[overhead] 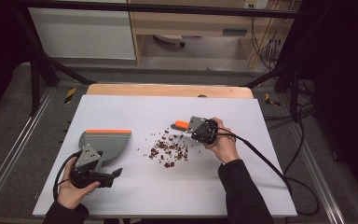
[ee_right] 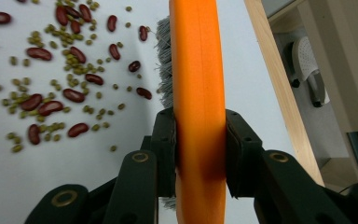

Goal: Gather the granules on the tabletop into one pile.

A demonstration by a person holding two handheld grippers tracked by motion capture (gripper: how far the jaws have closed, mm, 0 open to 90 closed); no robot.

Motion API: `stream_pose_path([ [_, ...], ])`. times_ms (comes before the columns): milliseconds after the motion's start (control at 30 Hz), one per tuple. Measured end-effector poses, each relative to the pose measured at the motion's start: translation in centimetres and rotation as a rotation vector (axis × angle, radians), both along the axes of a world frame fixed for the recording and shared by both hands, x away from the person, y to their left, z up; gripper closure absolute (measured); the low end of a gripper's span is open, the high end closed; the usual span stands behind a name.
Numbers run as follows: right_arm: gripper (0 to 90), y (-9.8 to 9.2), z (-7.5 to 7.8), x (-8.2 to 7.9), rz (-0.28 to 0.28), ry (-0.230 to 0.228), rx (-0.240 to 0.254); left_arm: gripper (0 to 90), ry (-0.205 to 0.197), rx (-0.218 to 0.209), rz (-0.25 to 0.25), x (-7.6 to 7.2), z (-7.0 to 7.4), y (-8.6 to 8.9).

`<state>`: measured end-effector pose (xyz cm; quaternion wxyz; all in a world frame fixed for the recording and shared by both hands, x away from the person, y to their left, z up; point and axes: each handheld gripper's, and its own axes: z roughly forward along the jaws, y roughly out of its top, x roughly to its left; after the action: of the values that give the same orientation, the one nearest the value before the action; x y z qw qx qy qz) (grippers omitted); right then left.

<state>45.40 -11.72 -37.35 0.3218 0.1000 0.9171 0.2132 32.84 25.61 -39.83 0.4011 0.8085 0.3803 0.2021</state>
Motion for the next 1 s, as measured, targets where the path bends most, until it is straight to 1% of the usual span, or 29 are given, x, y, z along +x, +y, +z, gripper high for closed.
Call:
stream_pose_path([
  [167, 68.8, 1.0, -0.9, 1.8, 0.013, -0.019, -0.03, 4.7, 0.005, -0.004, 0.0, 0.0, -0.1, 0.1],
  [267, 68.8, 1.4, -1.4, 2.5, 0.019, -0.024, -0.03, 4.7, 0.004, -0.001, -0.001, 0.1, -0.2, 0.0],
  [367, 68.8, 1.8, -1.9, 3.2, 0.014, -0.029, -0.031, 4.7, 0.007, -0.001, 0.0, 0.2, -0.2, 0.0],
  [467, 68.8, 2.2, -2.5, 3.8, 0.009, -0.041, -0.062, 4.8, 0.009, -0.003, 0.0, 0.1, -0.2, 0.0],
  [500, 68.8, 2.1, -2.6, 4.1, 0.002, -0.041, -0.07, 4.7, 0.006, -0.004, -0.002, 0.1, -0.2, 0.0],
  [567, 68.8, 1.8, -2.7, 4.6, -0.019, -0.049, -0.065, 4.8, 0.006, -0.006, -0.002, 0.1, -0.2, 0.0],
  [700, 68.9, 1.4, -2.5, 5.6, -0.029, -0.061, -0.062, 4.8, 0.009, -0.008, 0.002, 0.2, -0.3, 0.2],
  [767, 68.8, 1.3, -2.6, 5.9, -0.032, -0.067, -0.065, 4.8, 0.01, -0.01, 0.004, 0.2, -0.3, 0.2],
  [867, 68.8, 1.3, -3.0, 6.2, -0.036, -0.061, -0.089, 4.8, 0.01, -0.01, 0.005, 0.2, -0.3, 0.2],
  [967, 68.8, 1.6, -3.4, 5.9, -0.021, -0.048, -0.095, 4.9, 0.011, -0.009, 0.005, 0.2, -0.4, 0.2],
  [1000, 68.8, 1.7, -3.4, 5.8, -0.013, -0.052, -0.097, 4.9, 0.012, -0.008, 0.005, 0.2, -0.4, 0.2],
])
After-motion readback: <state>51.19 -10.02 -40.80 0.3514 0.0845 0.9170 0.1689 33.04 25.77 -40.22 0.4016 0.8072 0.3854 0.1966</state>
